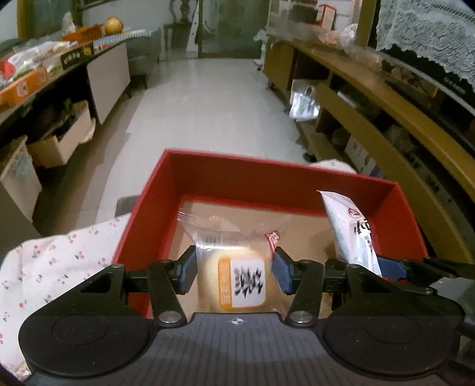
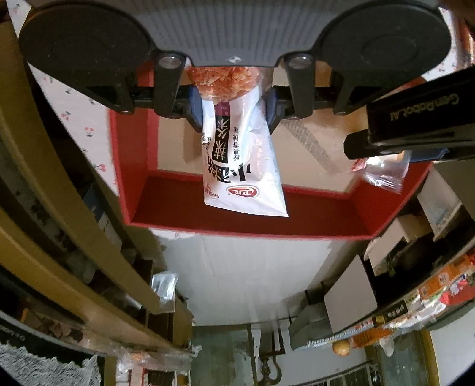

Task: Organize snacks
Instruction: 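Lower both snacks into the red box and open both grippers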

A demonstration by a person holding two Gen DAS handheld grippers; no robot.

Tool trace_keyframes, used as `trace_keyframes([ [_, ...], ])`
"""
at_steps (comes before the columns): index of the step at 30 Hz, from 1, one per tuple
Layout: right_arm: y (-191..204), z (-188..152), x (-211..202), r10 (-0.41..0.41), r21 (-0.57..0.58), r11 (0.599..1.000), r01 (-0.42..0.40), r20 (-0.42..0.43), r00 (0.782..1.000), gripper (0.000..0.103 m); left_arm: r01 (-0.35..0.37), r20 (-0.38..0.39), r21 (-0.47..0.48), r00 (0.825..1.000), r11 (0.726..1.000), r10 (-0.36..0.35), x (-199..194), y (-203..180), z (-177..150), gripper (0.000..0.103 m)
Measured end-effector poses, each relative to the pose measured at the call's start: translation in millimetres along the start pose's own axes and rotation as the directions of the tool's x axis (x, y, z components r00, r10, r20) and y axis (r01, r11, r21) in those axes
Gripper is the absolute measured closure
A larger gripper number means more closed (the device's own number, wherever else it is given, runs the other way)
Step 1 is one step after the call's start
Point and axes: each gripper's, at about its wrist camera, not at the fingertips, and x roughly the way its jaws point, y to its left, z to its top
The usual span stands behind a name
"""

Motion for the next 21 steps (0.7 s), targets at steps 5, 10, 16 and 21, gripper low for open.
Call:
trace_keyframes([
  [5, -1.9, -2.3, 16.5, -0.002, 0.018, 1.000, 0.002, -0.030, 1.000, 0.056, -0.003, -0.004, 0.017, 1.000, 1.000, 0.003, 6.3, -2.3, -1.0, 0.042],
  [10, -0.7, -2.3, 10.7, -0.008, 0.012, 1.000, 0.008, -0.015, 1.000, 0.053, -0.010, 0.017, 0.023, 1.000, 1.000, 0.009, -1.7, -4.9, -0.3, 0.032],
  [16, 1.9, -1.4, -2.7, -0.019, 0.011, 1.000, 0.019, 0.005, 1.000, 0.052, -0.020, 0.044, 0.031, 0.999, 0.999, 0.018, -16.2, -6.5, 0.9, 0.024],
  [21, 2.4, 0.1, -16.0, -0.033, 0.013, 0.999, 0.032, 0.024, 0.999, 0.051, -0.032, 0.074, 0.034, 0.997, 0.999, 0.030, -28.6, -6.3, 0.9, 0.019],
])
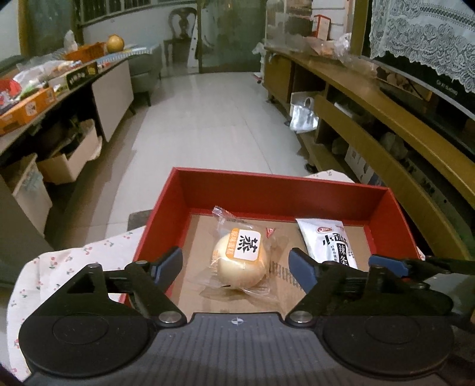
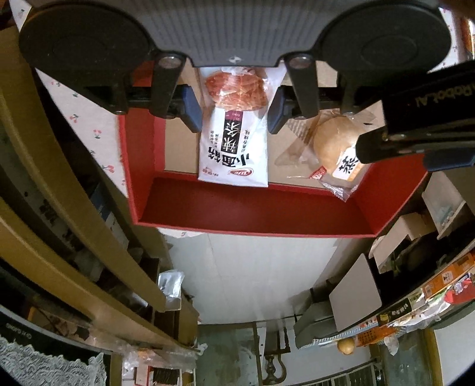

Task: Organize snacks
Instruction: 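Lower both snacks into the red box and open both grippers, then withdraw both tools back from the red box toward the remaining snacks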

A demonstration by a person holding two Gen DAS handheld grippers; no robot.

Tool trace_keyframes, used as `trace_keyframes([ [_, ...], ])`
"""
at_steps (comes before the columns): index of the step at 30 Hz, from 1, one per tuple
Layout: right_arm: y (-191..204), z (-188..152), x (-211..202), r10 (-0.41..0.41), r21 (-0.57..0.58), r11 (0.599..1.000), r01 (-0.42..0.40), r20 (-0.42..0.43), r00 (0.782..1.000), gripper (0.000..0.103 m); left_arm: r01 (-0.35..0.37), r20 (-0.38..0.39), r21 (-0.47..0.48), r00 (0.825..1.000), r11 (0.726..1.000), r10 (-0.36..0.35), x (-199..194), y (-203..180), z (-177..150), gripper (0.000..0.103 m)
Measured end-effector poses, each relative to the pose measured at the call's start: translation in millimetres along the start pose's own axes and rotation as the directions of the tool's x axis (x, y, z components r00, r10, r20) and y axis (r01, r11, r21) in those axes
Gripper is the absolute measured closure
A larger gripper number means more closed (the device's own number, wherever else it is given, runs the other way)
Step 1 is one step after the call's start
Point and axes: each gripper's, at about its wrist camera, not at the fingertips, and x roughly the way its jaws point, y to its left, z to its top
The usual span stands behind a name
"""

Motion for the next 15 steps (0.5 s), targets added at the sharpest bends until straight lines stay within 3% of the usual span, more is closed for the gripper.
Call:
trace_keyframes([
  [15, 5.6, -8.6, -41.2, -0.012, -0.010, 1.000, 0.012, 0.050, 0.999, 0.051, -0.012, 0.023, -0.015, 1.000, 1.000, 0.012, -30.0, 3.9, -8.1, 0.013],
])
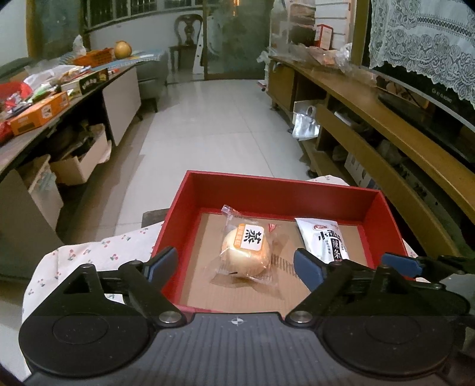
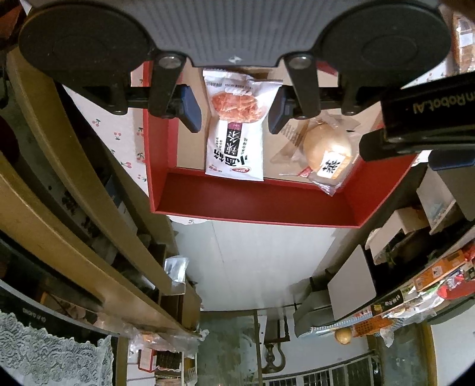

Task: Organize snacks
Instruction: 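Withdraw both tools back from the red box toward the remaining snacks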

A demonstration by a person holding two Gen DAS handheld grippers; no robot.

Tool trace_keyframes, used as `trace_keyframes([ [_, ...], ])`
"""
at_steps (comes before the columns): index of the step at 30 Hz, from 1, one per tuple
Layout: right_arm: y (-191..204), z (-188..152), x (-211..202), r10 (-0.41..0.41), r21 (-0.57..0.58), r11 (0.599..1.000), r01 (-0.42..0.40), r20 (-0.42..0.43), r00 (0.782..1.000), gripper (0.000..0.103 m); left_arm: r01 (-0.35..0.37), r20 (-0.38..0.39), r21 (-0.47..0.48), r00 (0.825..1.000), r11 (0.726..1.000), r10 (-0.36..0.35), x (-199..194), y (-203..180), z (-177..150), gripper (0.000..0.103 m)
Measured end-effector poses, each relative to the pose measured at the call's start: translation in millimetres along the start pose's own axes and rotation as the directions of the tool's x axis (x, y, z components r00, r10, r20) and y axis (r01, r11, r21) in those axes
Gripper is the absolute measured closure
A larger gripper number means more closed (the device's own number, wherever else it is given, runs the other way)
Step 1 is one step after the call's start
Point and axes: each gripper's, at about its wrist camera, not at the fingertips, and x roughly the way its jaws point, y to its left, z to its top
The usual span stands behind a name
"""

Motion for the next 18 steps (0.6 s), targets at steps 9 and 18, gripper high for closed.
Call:
trace_keyframes([
  [9, 7.5, -10.0, -16.3, 0.016, -0.011, 1.000, -0.016, -0.006, 1.000, 0.050, 0.006, -0.024, -0.007, 1.000, 1.000, -0.006, -14.3, 5.0, -9.0, 0.012],
  [18, 12.9, -21.0, -32.6, 0.037, -0.013, 0.999, -0.037, -0.005, 0.999, 0.048, 0.021, -0.034, -0.016, 0.999, 1.000, -0.021, -28.4, 8.1, -16.9, 0.011],
])
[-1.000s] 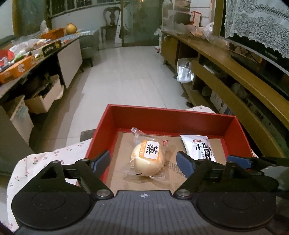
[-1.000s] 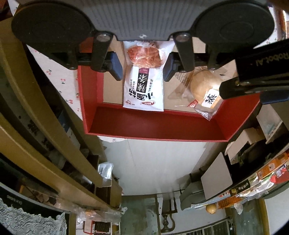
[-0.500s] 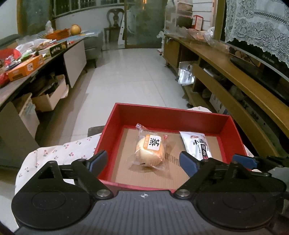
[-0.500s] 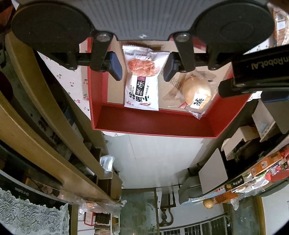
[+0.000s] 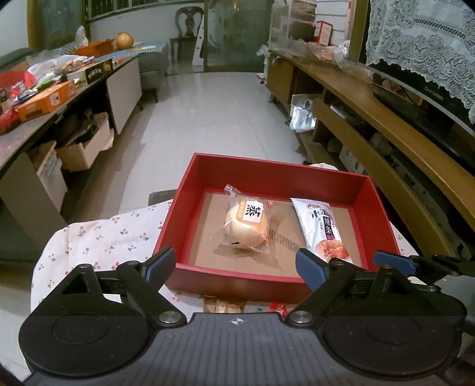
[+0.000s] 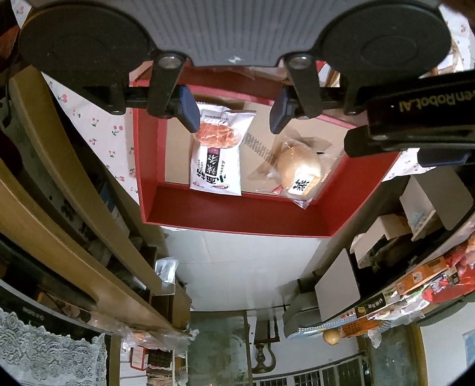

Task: Organize snacks
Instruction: 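Withdraw both tools back from the red box toward the remaining snacks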

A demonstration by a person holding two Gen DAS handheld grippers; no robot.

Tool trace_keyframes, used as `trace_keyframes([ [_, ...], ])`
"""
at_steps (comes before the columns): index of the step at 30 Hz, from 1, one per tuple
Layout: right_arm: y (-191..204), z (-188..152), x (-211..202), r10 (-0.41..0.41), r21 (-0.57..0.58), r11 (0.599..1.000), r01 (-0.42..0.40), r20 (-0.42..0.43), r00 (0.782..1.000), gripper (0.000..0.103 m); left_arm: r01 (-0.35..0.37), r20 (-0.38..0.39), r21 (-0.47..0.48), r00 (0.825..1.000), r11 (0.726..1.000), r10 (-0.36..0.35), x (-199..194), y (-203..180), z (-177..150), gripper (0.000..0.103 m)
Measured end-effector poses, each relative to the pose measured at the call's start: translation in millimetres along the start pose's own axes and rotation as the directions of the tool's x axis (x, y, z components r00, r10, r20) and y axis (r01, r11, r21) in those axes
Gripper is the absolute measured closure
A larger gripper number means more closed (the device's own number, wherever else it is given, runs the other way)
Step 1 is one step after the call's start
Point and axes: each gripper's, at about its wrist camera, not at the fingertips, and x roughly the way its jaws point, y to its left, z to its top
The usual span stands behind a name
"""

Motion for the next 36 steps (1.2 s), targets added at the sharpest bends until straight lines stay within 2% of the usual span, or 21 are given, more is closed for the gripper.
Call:
trace_keyframes([
  [36, 25.6, -34.8, -32.3, 0.043, -0.035, 0.998, -0.044, -0.025, 0.999, 0.047, -0.015, -0.011, 0.020, 1.000, 1.000, 0.015, -33.5, 12.4, -31.1, 0.009],
])
